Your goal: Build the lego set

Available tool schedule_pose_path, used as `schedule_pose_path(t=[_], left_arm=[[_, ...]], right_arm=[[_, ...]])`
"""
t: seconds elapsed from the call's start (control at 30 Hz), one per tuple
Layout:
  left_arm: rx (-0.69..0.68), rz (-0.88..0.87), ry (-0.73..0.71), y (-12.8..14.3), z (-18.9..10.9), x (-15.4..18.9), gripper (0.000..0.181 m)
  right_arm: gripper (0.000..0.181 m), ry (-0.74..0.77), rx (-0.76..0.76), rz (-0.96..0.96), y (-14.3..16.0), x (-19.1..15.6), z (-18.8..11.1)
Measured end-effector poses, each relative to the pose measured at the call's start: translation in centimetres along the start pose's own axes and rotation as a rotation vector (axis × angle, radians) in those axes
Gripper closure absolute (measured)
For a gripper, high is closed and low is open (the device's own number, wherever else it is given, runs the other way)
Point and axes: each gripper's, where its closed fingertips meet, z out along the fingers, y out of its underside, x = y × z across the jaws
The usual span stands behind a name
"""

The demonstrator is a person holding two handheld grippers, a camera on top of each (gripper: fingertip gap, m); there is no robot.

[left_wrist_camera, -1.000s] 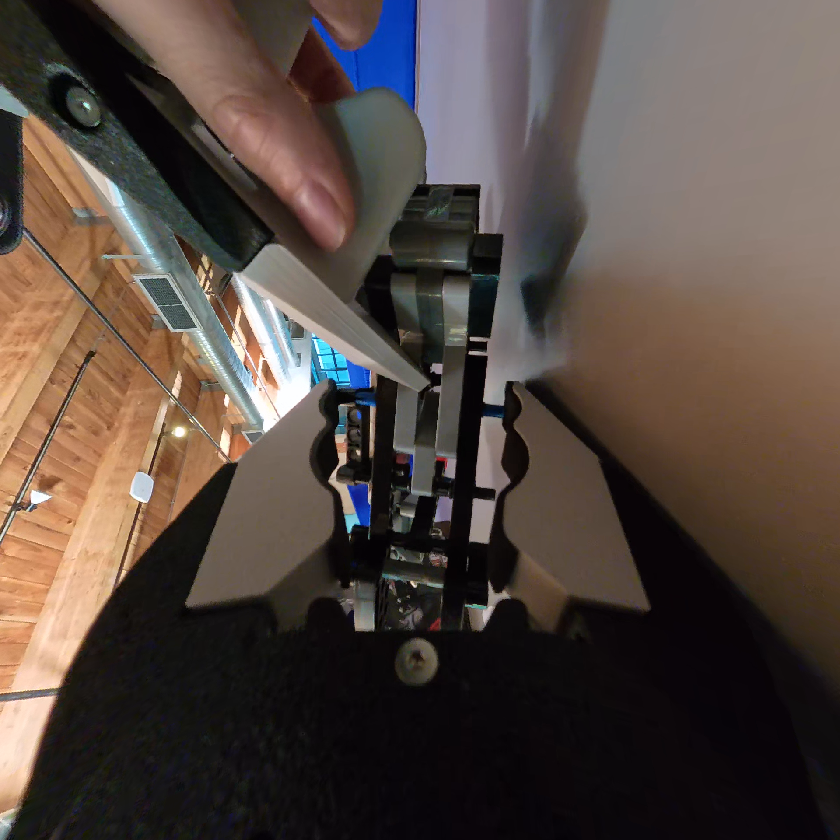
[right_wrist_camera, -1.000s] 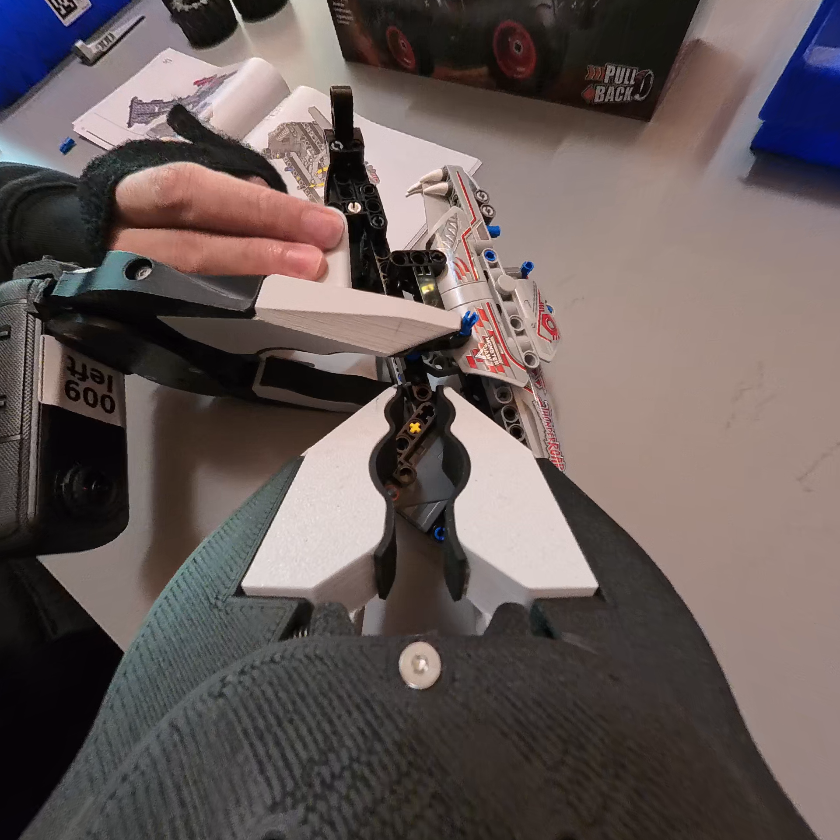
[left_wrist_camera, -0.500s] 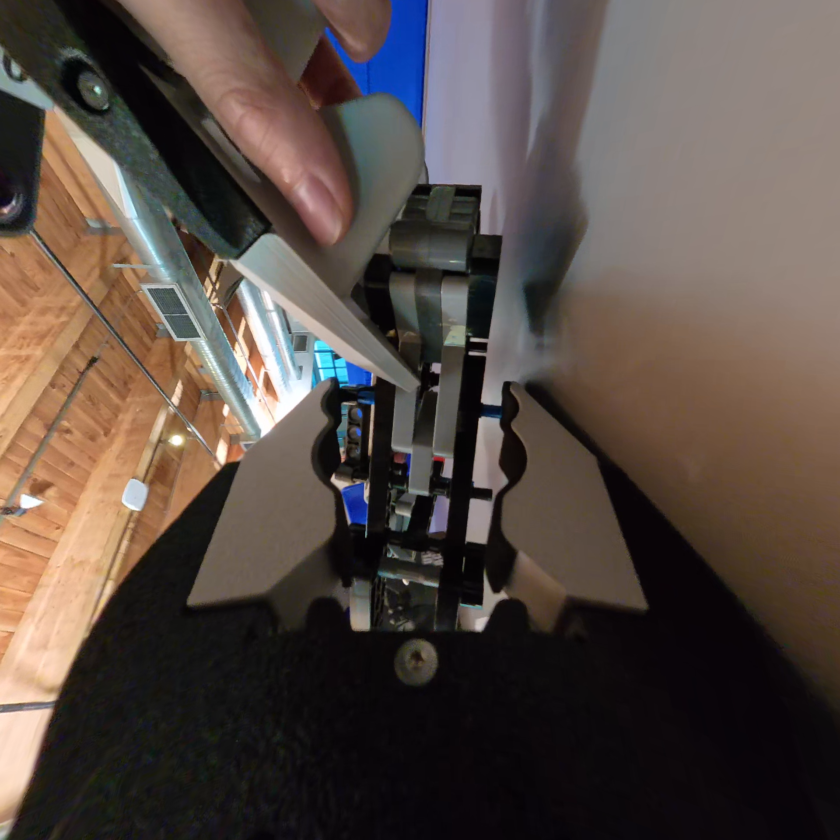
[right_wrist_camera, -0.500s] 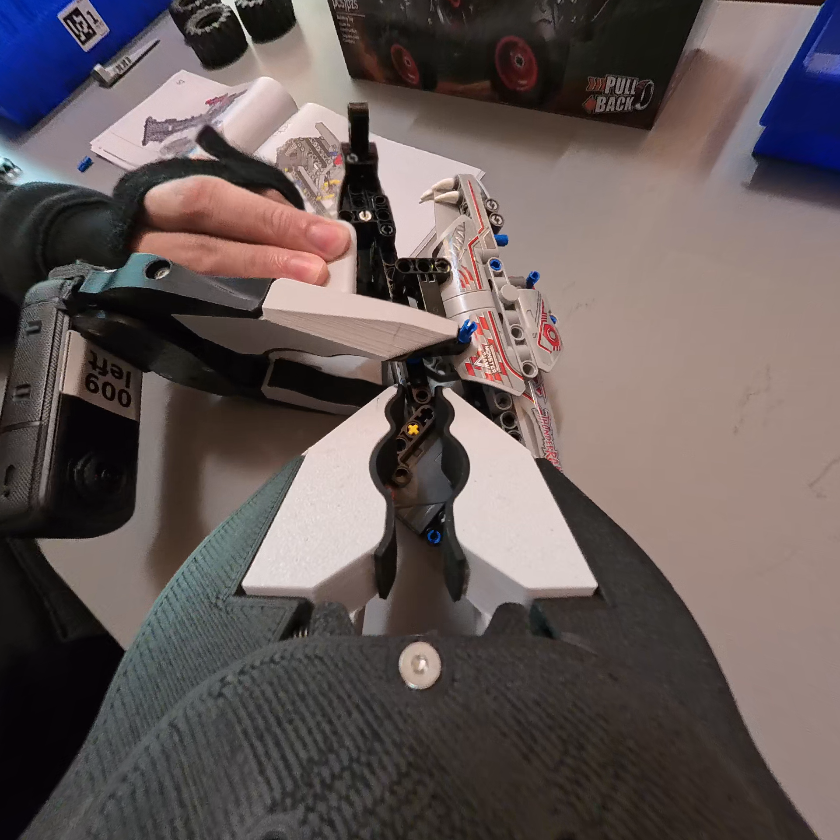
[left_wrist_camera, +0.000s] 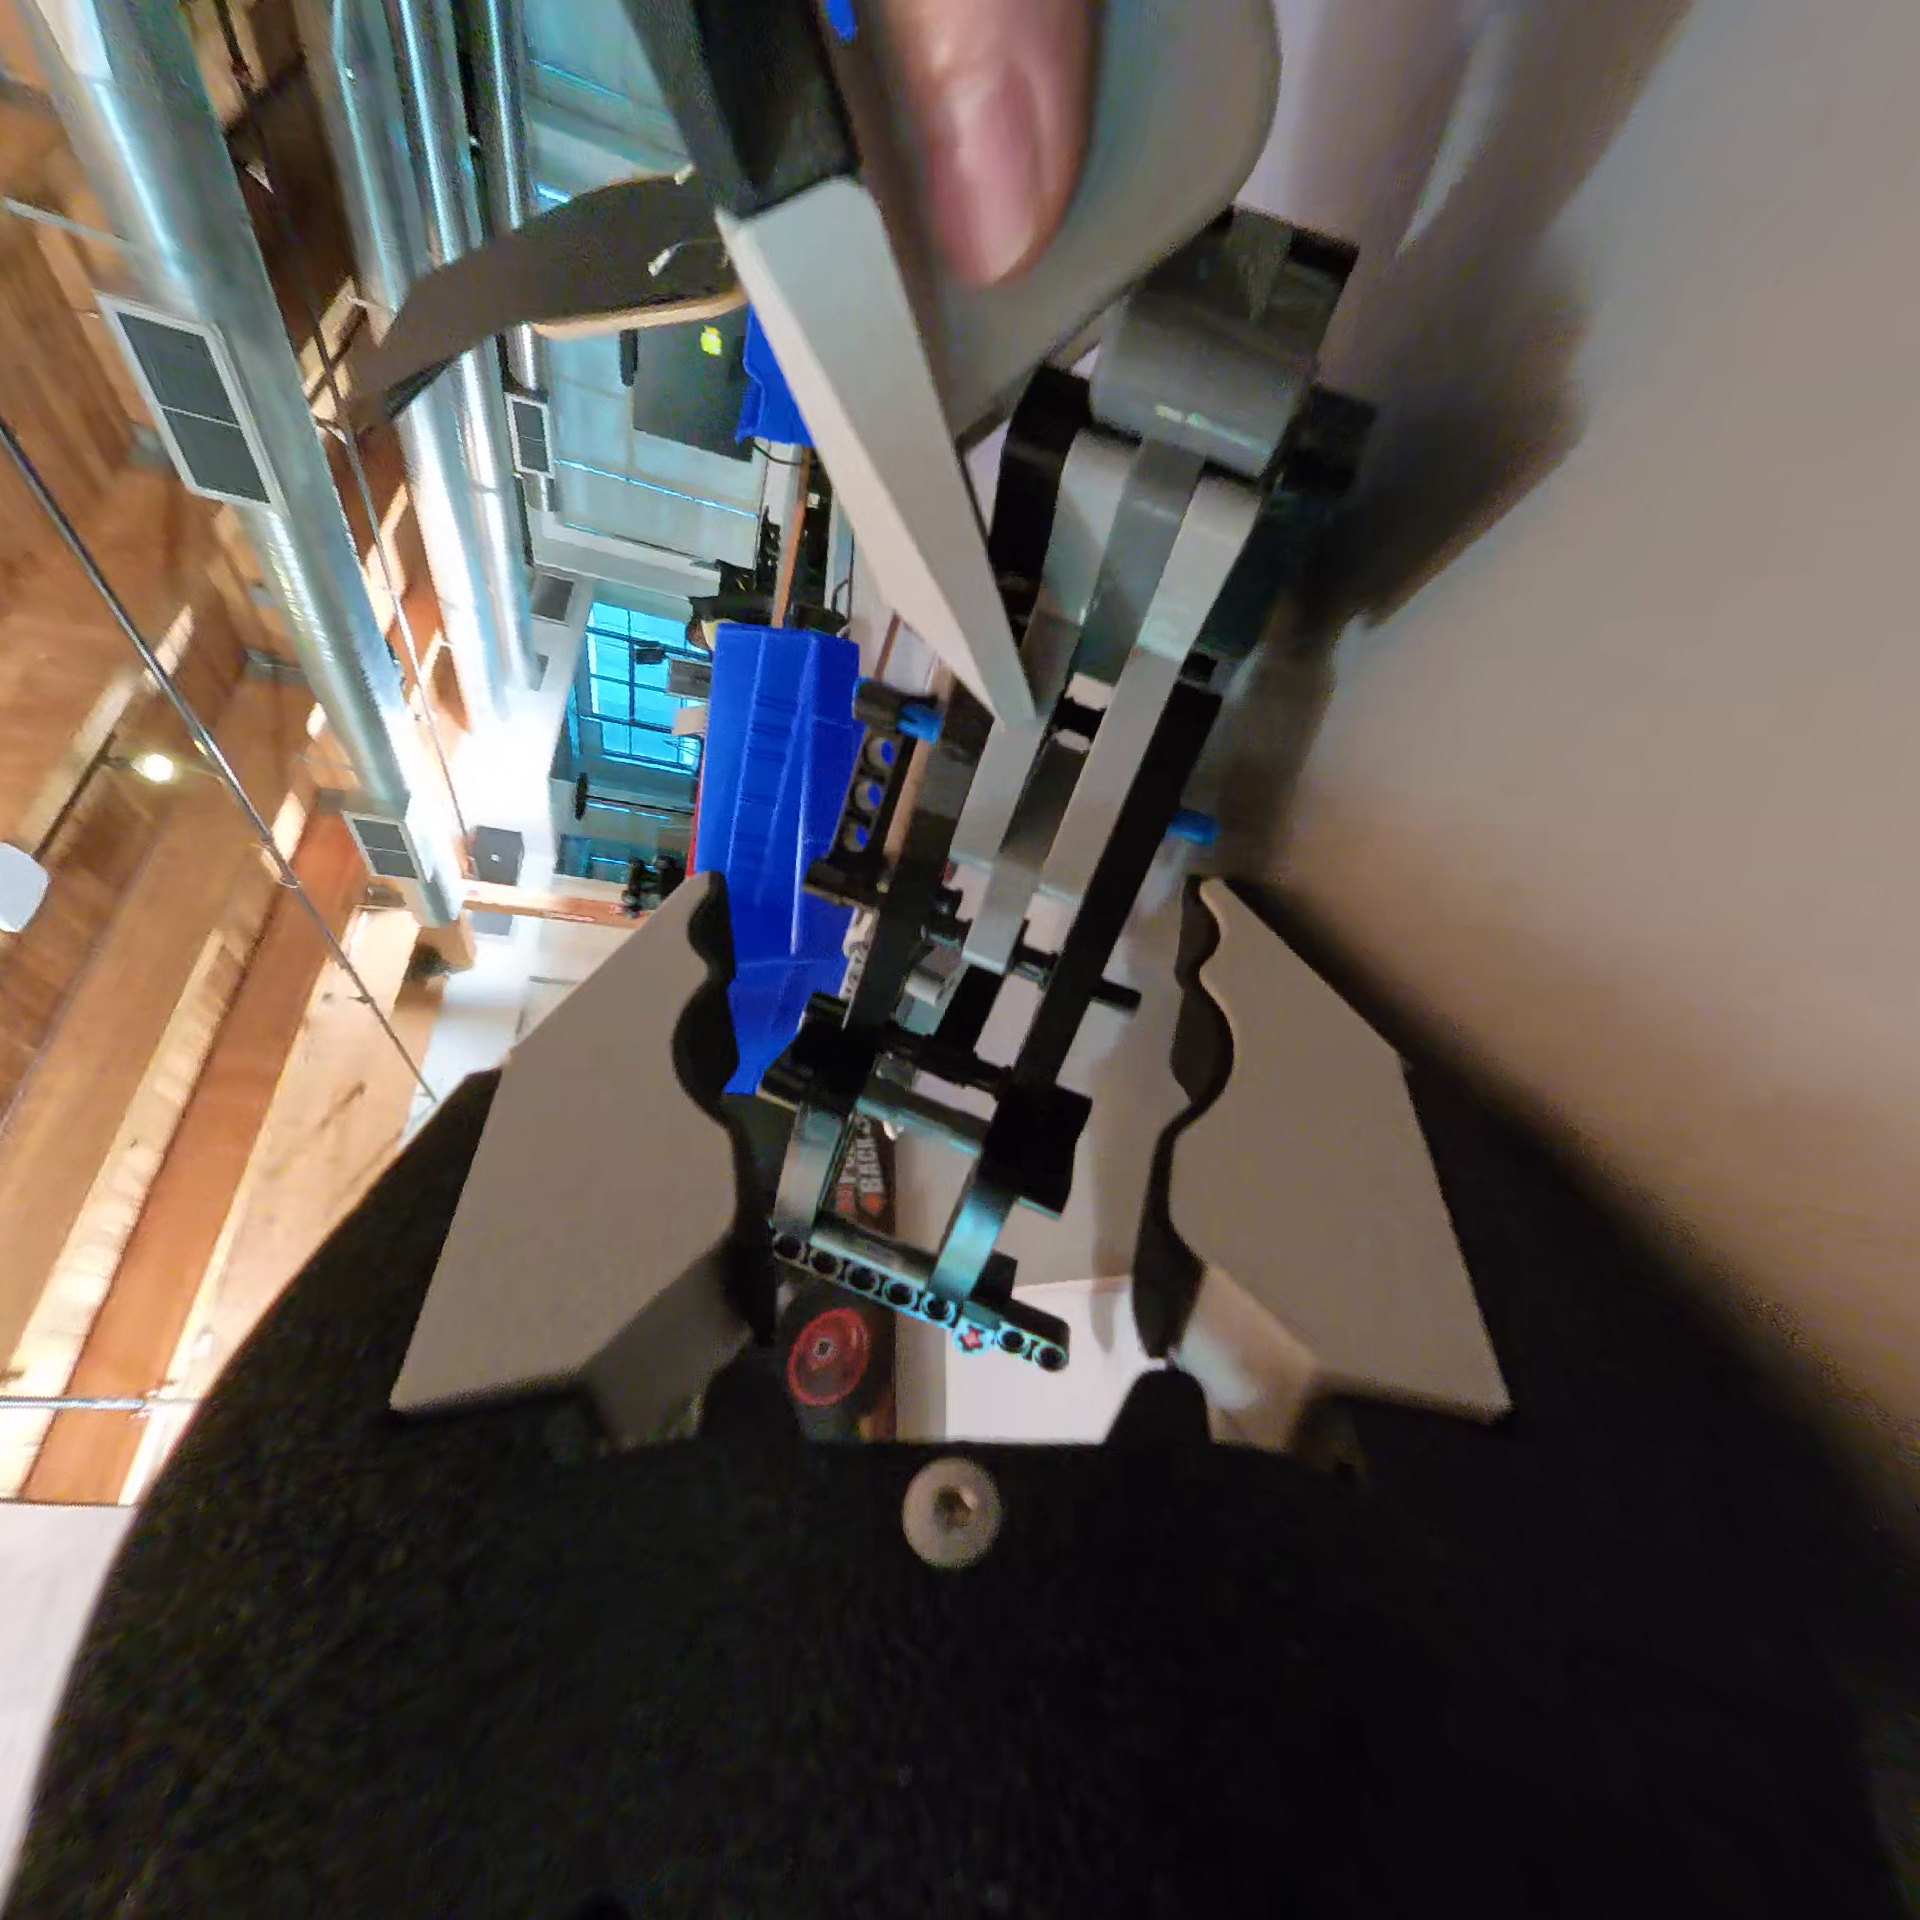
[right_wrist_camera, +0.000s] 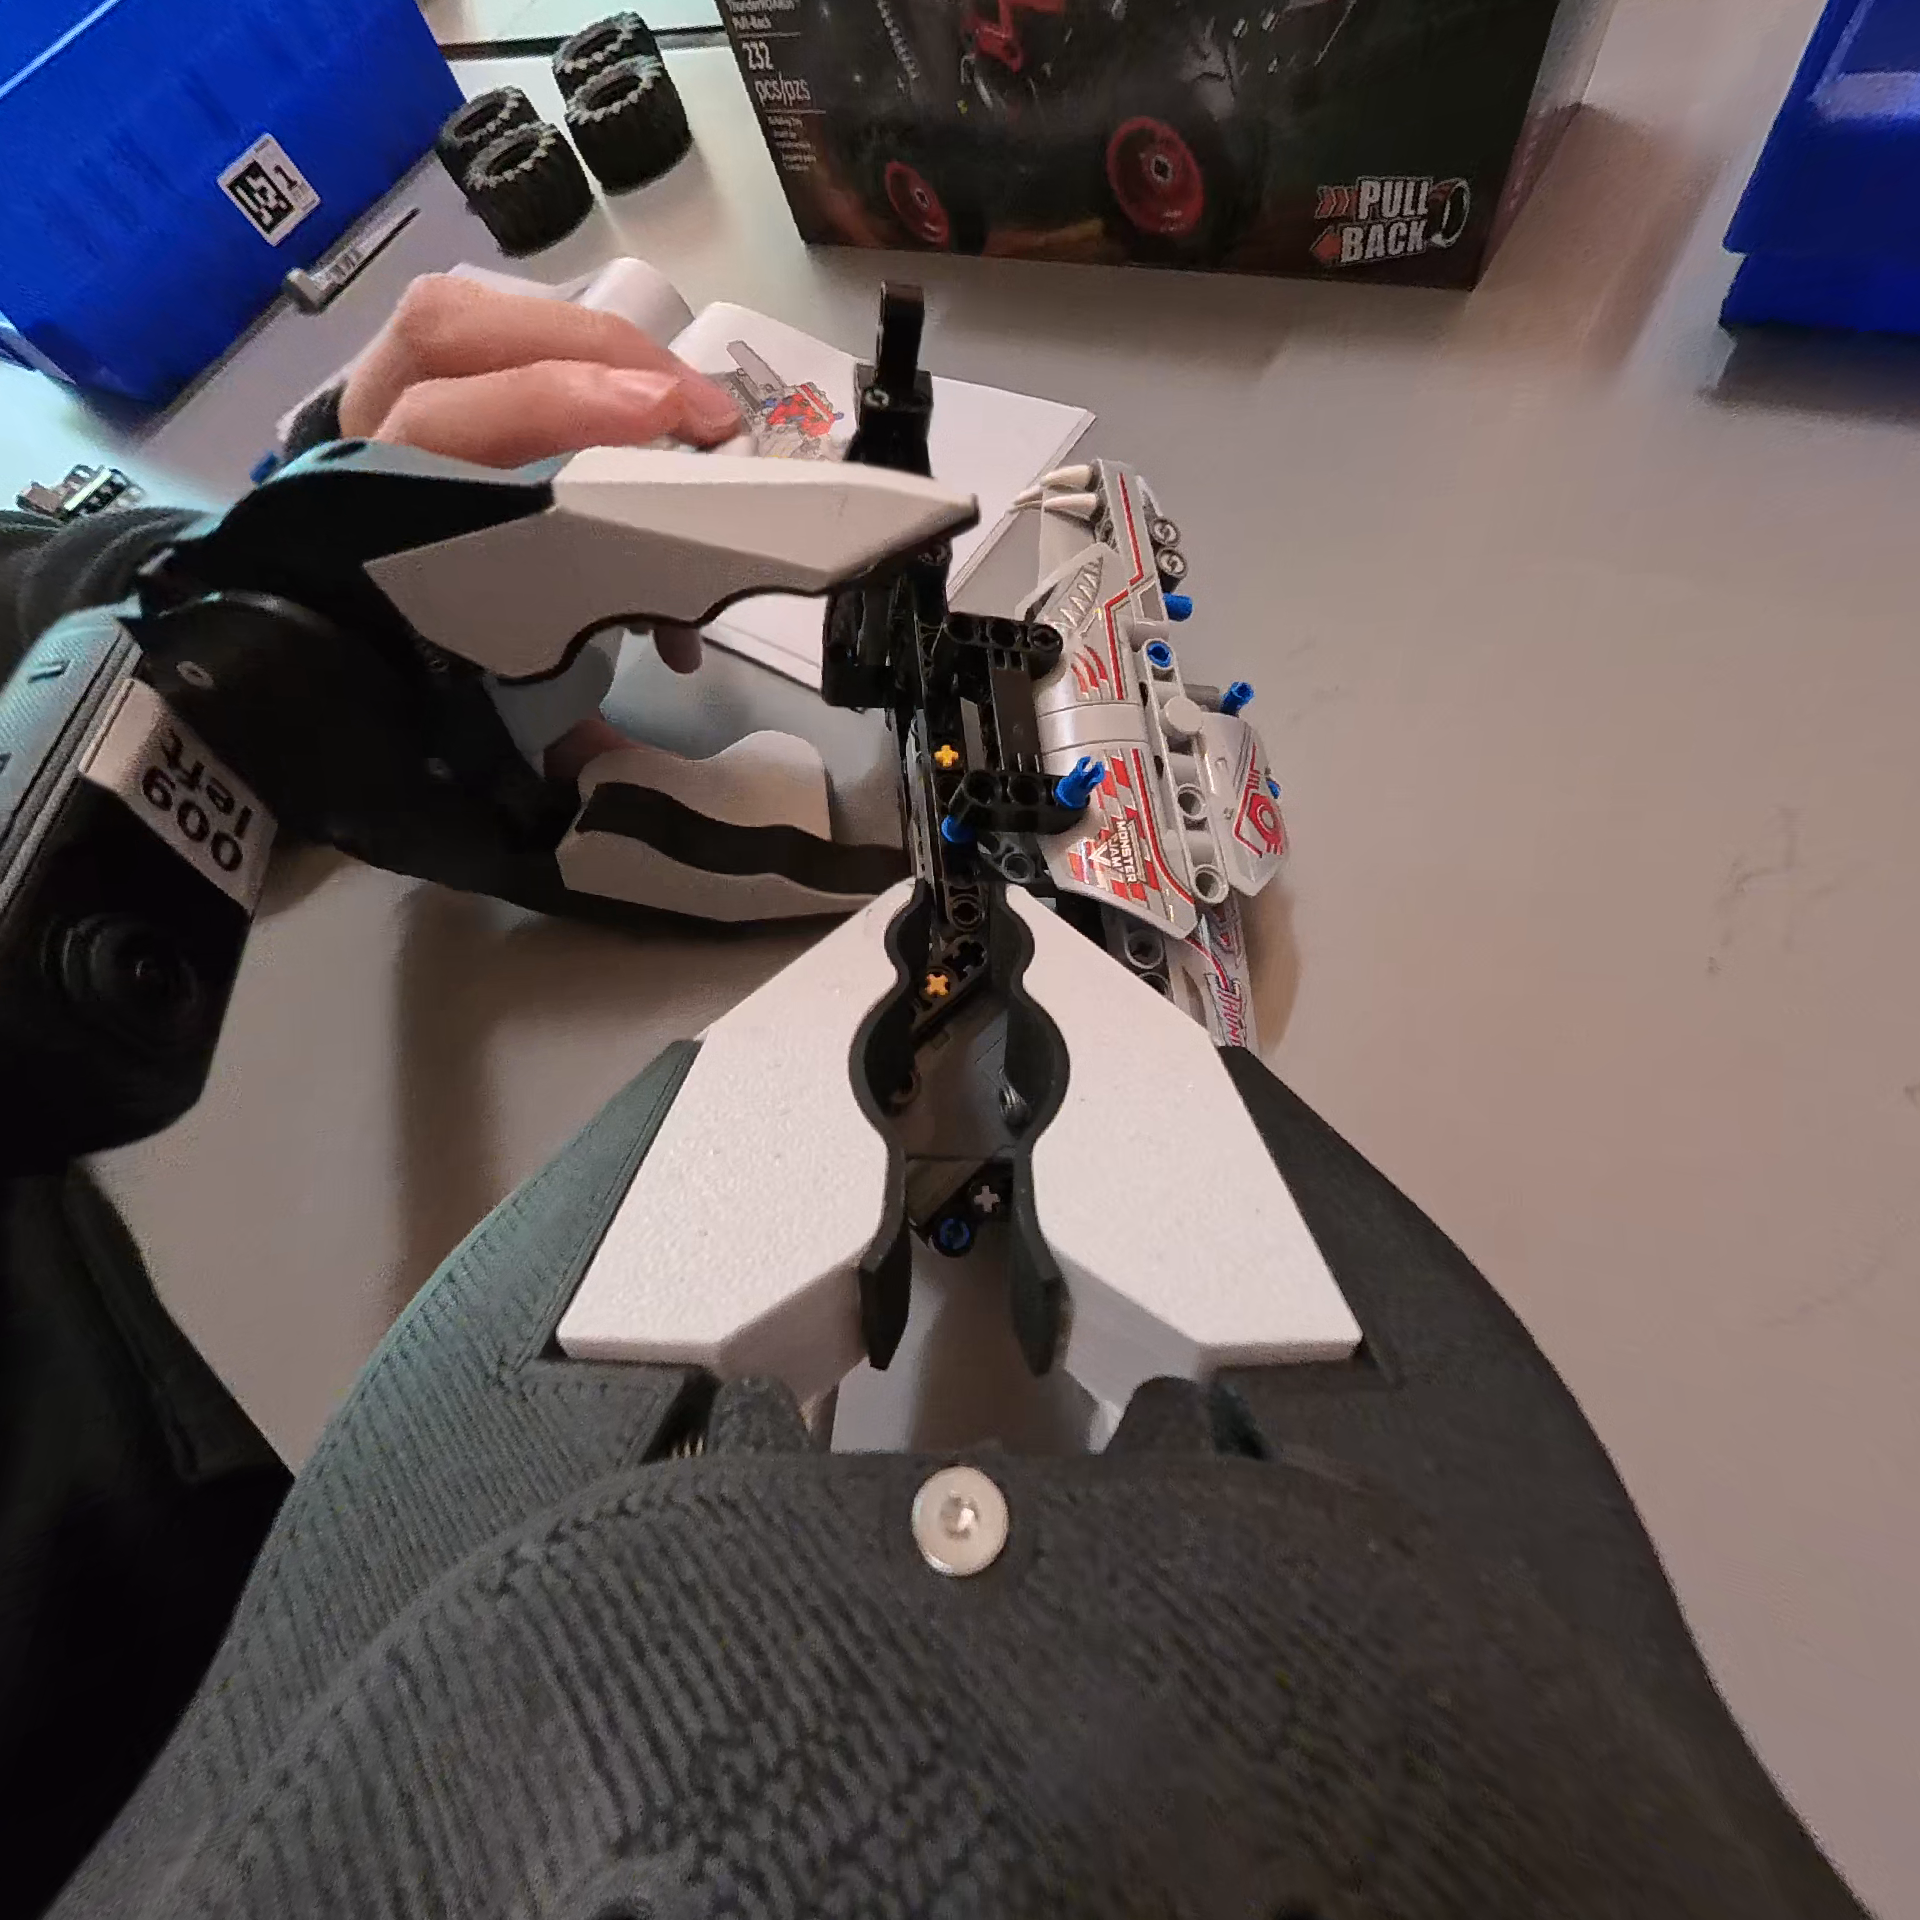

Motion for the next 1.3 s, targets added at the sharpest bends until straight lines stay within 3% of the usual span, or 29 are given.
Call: schedule_pose_path(t=[0.37, 0.9, 1.2, 1.3], left_arm=[[-0.028, 0.132, -0.019, 0.75, 0.46, 0.24, 0.119], [-0.031, 0.215, -0.050, 1.03, 0.45, 0.01, 0.121], [0.020, 0.087, -0.051, 0.99, 0.30, -0.11, 0.115], [0.046, 0.119, -0.050, 0.61, 0.25, -0.07, 0.112]], right_arm=[[0.175, -0.024, -0.005, -0.003, 0.12, -0.39, 0.23], [0.176, -0.017, -0.004, -0.009, 0.16, -0.56, 0.41], [0.175, -0.013, 0.006, -0.010, 0.02, -0.58, 0.36], [0.176, -0.028, -0.001, -0.012, 0.15, -0.79, 0.42]])
